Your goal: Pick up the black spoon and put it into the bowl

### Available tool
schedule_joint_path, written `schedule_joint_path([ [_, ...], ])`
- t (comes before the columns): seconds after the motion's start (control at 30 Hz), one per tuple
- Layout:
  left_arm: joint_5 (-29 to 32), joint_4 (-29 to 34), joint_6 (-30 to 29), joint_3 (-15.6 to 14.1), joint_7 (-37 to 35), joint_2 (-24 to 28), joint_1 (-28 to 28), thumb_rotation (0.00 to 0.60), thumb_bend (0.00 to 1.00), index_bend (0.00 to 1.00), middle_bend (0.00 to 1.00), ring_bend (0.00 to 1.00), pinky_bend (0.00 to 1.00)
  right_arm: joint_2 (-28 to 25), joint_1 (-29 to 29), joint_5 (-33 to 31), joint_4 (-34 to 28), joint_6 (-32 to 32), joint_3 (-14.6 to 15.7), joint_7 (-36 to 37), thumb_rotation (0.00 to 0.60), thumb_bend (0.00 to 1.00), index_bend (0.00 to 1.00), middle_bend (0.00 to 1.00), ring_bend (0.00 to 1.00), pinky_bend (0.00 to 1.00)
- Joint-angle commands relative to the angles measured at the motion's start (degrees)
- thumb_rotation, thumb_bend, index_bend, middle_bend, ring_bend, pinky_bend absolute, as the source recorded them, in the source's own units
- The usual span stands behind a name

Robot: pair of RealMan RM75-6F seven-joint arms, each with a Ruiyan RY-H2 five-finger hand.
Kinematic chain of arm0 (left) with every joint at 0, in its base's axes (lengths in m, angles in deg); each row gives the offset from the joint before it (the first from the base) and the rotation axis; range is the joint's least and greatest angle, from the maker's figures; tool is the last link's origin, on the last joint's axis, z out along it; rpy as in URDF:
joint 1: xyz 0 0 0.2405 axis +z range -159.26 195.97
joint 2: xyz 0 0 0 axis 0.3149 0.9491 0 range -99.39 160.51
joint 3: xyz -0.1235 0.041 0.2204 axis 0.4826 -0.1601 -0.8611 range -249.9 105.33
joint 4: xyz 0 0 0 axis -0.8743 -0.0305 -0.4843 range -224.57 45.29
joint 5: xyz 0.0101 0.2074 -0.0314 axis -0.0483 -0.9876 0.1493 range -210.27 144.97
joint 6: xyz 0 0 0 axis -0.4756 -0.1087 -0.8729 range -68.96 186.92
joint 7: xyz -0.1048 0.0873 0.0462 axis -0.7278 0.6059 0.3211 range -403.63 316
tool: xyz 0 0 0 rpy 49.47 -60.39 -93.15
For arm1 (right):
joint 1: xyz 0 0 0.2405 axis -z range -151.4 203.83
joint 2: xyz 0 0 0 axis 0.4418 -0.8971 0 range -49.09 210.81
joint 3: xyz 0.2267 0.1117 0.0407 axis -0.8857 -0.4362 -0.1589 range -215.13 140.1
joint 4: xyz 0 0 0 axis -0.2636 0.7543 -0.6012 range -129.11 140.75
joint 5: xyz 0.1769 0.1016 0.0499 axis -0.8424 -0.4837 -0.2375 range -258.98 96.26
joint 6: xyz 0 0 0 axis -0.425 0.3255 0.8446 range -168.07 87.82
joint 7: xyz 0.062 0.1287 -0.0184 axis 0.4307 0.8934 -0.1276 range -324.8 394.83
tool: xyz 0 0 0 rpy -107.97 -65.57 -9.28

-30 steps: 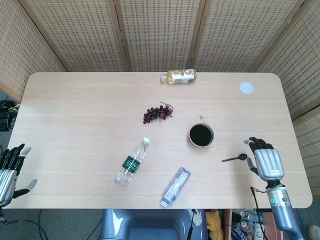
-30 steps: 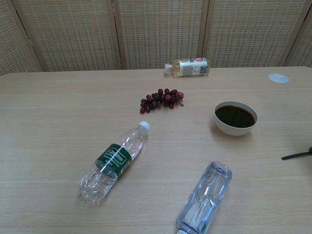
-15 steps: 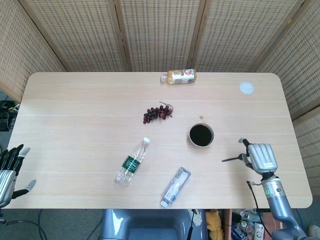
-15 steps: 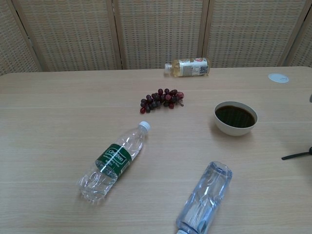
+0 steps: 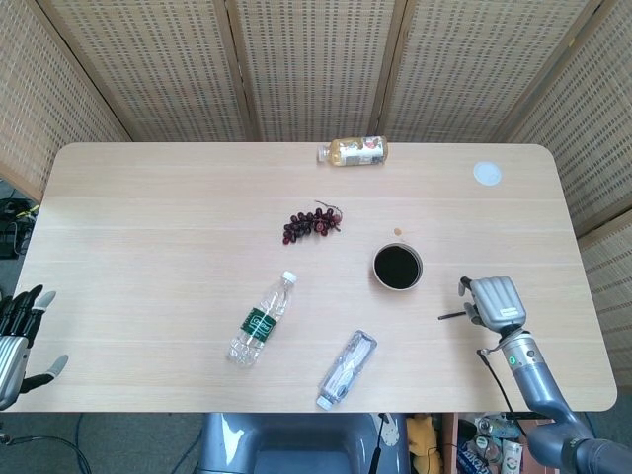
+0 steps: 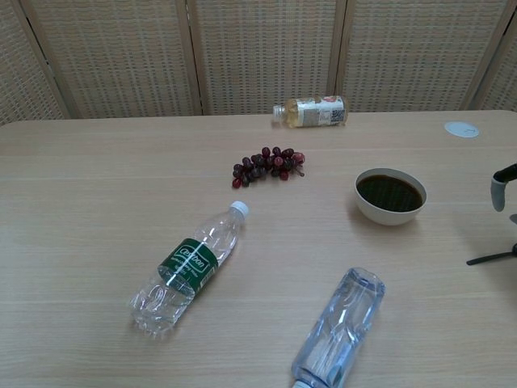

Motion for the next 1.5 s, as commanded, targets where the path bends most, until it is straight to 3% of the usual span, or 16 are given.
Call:
schedule_joint_path([
  [0.03,0.06,-0.05,0.08,-0.03,-0.03,0.0,0.02,0.6,0.26,0.0,0.0,0.0,0.0,0.7,-0.64,0.23,1.16,1.63,0.58,0.31,0.6,0.57,0.52,0.96,0.96,1.0],
  [0.37,-0.02,-0.03,0.1,-0.08,-0.03,0.07,0.06,0.6,0.26,0.0,0.0,0.0,0.0,1.39,-1.71,-0.01,2.11,4.43,1.01,-0.58,0.6,0.42,0.52,0.95,0.96,1.0],
  [0.7,0.09,-0.28,0.05,-0.18,-0.28,-0.01,0.26,0.6,0.26,0.0,0.0,0.0,0.0,2.78,-2.5,0.4,3.83,5.88,1.37,-0.73,0.6,0.43,0.53,0.96,0.96,1.0],
  [1.5,0.36,-2.03,0.06,-0.38,-1.9,-0.52,0.75,0.6,0.26,0.0,0.0,0.0,0.0,6.79,-4.19,1.79,9.33,7.19,3.12,-10.3,0.6,0.48,0.55,0.96,0.96,1.0],
])
